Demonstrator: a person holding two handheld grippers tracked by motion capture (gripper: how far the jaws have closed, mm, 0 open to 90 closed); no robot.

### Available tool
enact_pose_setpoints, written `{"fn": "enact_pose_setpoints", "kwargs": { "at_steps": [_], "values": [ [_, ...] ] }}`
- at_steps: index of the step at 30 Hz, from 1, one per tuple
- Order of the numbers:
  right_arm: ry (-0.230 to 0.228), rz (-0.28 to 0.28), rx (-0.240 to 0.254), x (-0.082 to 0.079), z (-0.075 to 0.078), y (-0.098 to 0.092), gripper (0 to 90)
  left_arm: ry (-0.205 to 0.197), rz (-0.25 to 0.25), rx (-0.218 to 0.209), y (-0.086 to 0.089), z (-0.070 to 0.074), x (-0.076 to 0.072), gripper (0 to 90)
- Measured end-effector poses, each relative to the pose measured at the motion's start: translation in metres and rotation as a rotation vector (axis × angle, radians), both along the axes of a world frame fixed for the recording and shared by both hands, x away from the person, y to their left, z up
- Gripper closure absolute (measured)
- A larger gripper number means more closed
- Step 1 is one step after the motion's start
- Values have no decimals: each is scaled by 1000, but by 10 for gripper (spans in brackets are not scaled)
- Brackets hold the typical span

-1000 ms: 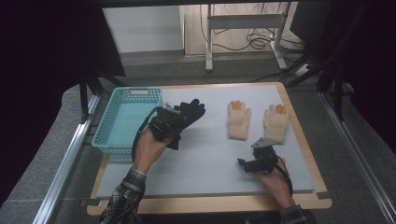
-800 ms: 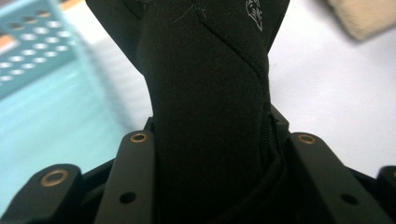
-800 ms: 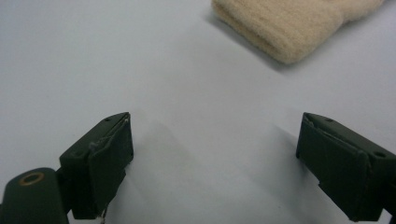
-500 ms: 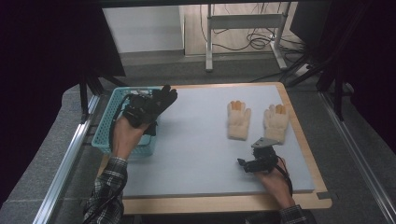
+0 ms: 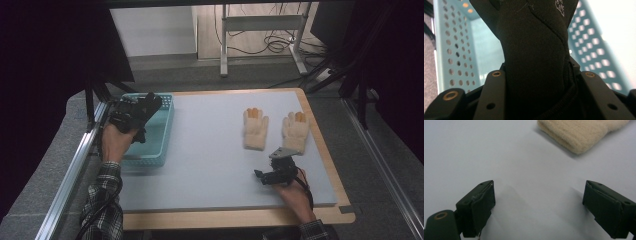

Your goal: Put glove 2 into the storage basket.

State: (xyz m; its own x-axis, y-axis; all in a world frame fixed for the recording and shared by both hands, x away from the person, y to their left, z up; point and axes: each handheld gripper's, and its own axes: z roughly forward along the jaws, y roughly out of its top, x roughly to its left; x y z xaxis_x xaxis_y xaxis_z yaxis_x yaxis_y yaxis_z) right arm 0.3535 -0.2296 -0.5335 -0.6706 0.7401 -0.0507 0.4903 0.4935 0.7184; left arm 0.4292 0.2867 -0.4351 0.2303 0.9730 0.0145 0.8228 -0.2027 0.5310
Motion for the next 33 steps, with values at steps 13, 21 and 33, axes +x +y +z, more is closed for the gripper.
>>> {"fn": "enact_pose_setpoints", "kwargs": {
  "at_steps": [13,21,33],
  "values": [
    [0,0,0,0,0,0,107,109,91,34,22,-41,27,593],
    [0,0,0,0,0,0,106,175,133,123,26,-60,43,590],
    [0,-1,1,0,0,0,107,218,114,179,32,-69,47,299]
  ]
}}
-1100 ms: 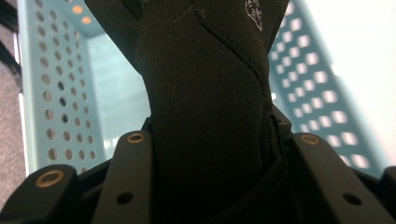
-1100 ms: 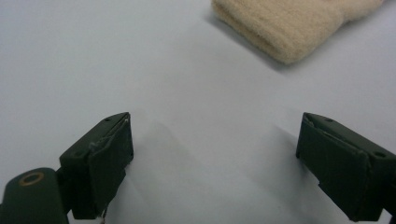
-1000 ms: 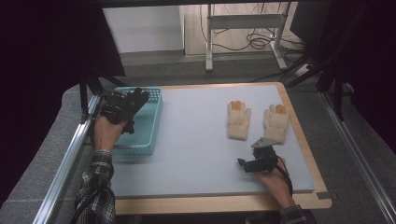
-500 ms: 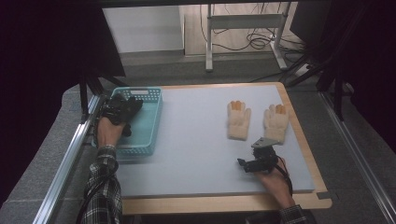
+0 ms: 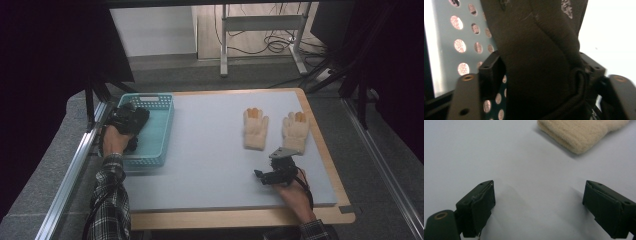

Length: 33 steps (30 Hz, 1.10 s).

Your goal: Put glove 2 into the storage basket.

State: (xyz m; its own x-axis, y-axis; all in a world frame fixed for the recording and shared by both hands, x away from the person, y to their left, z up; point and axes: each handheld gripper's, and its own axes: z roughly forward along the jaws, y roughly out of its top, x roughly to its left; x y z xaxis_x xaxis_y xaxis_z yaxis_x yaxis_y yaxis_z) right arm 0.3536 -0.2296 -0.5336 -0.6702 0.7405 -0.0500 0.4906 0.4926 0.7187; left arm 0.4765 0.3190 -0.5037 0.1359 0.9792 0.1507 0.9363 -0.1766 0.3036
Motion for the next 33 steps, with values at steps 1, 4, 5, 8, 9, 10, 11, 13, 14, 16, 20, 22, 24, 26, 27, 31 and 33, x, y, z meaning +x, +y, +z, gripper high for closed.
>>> {"fn": "enact_pose_setpoints", "kwargs": {
  "at_steps": [1,4,5,8,9,10,11,13,14,16,20,22,24,26,27,31,33],
  "values": [
    [0,0,0,0,0,0,107,-3,-3,-7,0,1,0,234],
    [0,0,-1,0,0,0,107,-17,-11,-39,0,9,-2,150],
    [-1,1,-1,0,0,0,107,-20,-15,-48,0,12,-3,131],
    [0,0,0,0,0,0,107,-35,-26,-62,1,18,-5,103],
    [-1,0,0,0,0,0,107,-42,-30,-71,2,21,-6,83],
    [0,0,0,0,0,0,107,-51,-32,-77,3,23,-8,70],
    [0,0,0,0,0,0,107,-63,-32,-82,4,26,-9,64],
    [-1,1,-1,0,0,0,107,-84,-38,-95,5,32,-13,41],
    [-1,1,-1,0,0,0,107,-96,-42,-106,6,35,-15,41],
    [-1,1,-1,0,0,0,107,-119,-46,-128,7,39,-18,31],
    [-1,1,-1,0,0,0,107,-158,-68,-177,8,46,-25,16],
    [-2,1,-2,0,0,0,107,-174,-78,-197,7,47,-28,13],
    [-2,1,-2,0,0,0,107,-190,-92,-221,6,49,-30,10],
    [-2,1,-2,0,0,0,107,-209,-105,-251,3,51,-33,9],
    [-3,1,-2,0,0,0,107,-223,-125,-254,-2,52,-35,7],
    [-3,1,-2,0,0,0,107,-230,-167,-228,-12,56,-38,3],
    [-2,1,-2,0,0,0,107,-237,-201,-215,-23,60,-42,1]
  ]
}}
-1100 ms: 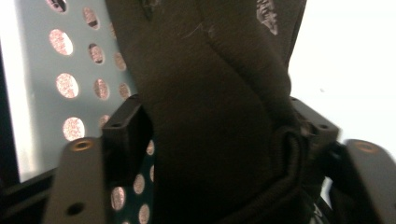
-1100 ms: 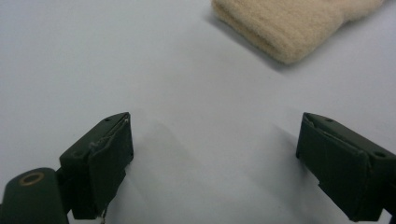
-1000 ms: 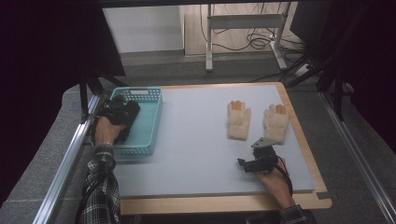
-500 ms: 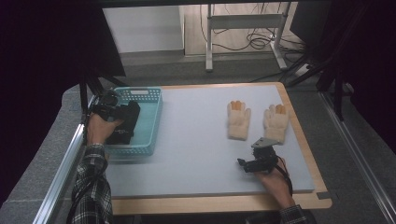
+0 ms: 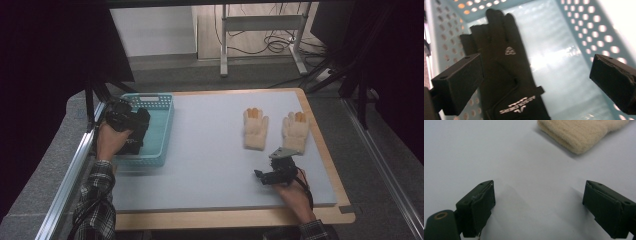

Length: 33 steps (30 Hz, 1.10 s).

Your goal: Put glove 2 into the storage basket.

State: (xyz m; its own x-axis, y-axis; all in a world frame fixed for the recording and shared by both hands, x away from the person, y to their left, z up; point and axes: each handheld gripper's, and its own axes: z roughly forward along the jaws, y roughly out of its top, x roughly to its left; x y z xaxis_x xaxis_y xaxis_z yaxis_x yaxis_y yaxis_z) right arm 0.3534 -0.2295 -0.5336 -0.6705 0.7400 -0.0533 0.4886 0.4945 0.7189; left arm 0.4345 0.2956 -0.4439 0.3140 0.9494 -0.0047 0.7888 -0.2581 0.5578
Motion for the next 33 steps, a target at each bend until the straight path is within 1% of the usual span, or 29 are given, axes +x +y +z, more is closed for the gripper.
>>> {"fn": "enact_pose_setpoints", "kwargs": {
  "at_steps": [1,2,3,5,6,7,8,9,10,11,13,14,15,16,17,20,22,26,27,28,29,30,31,33],
  "values": [
    [0,0,0,0,0,0,107,0,0,0,0,0,0,0],
    [0,0,0,0,0,0,107,-12,-23,-4,-7,3,-2,0],
    [0,0,0,0,0,0,107,-12,-23,-4,-7,3,-2,0],
    [0,0,0,0,0,0,107,-29,-45,-20,-14,6,-5,0],
    [0,0,0,0,0,0,107,-45,-66,-28,-21,9,-9,0],
    [0,0,0,0,0,0,107,-45,-66,-28,-21,9,-9,0],
    [0,0,0,0,0,0,107,-62,-90,-34,-28,11,-12,0],
    [0,0,0,0,0,0,107,-62,-90,-34,-28,11,-12,0],
    [0,0,0,0,0,0,107,-74,-114,-38,-35,13,-16,0],
    [0,0,0,0,0,0,107,-74,-114,-38,-35,13,-16,0],
    [0,0,0,0,0,0,107,-86,-134,-39,-42,15,-20,0],
    [0,0,0,0,0,0,107,-93,-148,-33,-46,16,-22,0],
    [0,0,0,0,0,0,107,-105,-168,-34,-53,18,-26,0],
    [0,0,0,0,0,0,107,-110,-181,-37,-57,19,-28,0],
    [0,0,0,0,0,0,107,-110,-181,-37,-57,19,-28,0],
    [0,0,0,0,0,0,107,-128,-218,-45,-69,21,-35,0],
    [0,0,0,0,0,0,107,-144,-243,-59,-79,22,-40,0],
    [0,0,0,0,0,0,107,-169,-288,-72,-95,22,-49,0],
    [0,0,0,0,0,0,107,-178,-309,-80,-103,21,-54,0],
    [0,0,0,0,0,0,107,-178,-309,-80,-103,21,-54,0],
    [0,0,0,0,0,0,107,-184,-319,-83,-107,20,-56,0],
    [0,0,-1,0,0,0,107,-191,-340,-90,-114,18,-60,0],
    [0,0,-1,0,0,0,107,-191,-340,-90,-114,18,-60,0],
    [1,0,0,0,0,0,107,-196,-360,-97,-120,16,-65,0]
  ]
}}
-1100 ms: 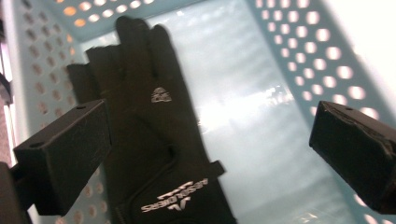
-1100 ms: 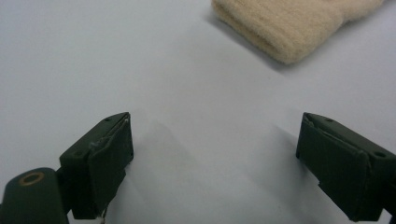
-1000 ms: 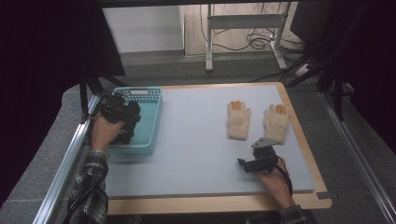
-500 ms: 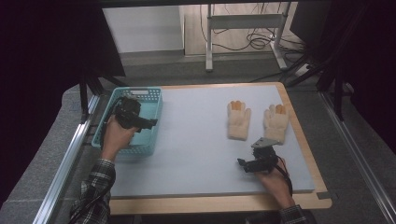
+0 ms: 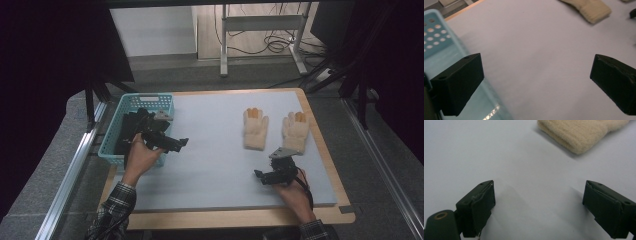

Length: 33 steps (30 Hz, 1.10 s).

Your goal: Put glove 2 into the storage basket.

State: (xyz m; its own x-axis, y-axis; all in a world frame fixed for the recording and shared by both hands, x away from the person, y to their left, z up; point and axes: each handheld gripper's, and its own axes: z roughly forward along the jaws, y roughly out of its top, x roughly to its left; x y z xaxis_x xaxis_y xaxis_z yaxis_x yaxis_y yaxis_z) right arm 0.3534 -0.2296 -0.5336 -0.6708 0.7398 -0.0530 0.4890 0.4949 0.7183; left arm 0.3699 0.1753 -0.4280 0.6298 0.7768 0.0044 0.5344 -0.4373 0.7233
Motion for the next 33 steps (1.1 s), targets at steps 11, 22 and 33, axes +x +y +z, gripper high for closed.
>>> {"fn": "enact_pose_setpoints", "kwargs": {
  "at_steps": [11,22,33],
  "values": [
    [-1,0,-1,0,0,0,107,-23,-95,-12,-31,-29,-22,0],
    [0,-1,-1,0,0,0,107,-6,-104,-35,-39,-61,-38,0],
    [-1,-1,0,0,0,0,107,16,-73,-18,-37,-96,-51,0]
  ]
}}
